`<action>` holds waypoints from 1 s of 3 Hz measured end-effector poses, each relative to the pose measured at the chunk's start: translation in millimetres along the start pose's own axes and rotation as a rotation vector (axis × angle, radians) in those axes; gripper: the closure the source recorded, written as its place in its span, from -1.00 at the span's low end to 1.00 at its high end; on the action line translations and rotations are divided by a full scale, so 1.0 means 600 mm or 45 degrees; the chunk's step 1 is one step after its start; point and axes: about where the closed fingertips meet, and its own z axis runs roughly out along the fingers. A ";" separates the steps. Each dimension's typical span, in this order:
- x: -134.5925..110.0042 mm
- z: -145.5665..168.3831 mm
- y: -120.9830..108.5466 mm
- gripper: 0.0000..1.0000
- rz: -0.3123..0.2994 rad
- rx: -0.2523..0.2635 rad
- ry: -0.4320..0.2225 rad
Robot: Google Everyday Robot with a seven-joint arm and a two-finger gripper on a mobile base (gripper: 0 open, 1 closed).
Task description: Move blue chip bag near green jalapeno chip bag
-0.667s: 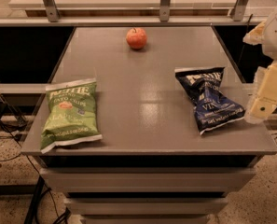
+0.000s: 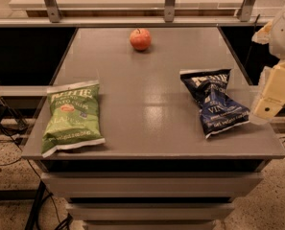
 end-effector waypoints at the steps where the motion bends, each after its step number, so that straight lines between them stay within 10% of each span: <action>1: -0.004 0.017 -0.024 -1.00 0.101 0.004 0.068; 3: -0.006 0.110 -0.075 -1.00 0.511 -0.072 0.198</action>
Offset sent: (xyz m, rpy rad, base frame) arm 0.0667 -0.0089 -0.0508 0.0004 0.2171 -0.5618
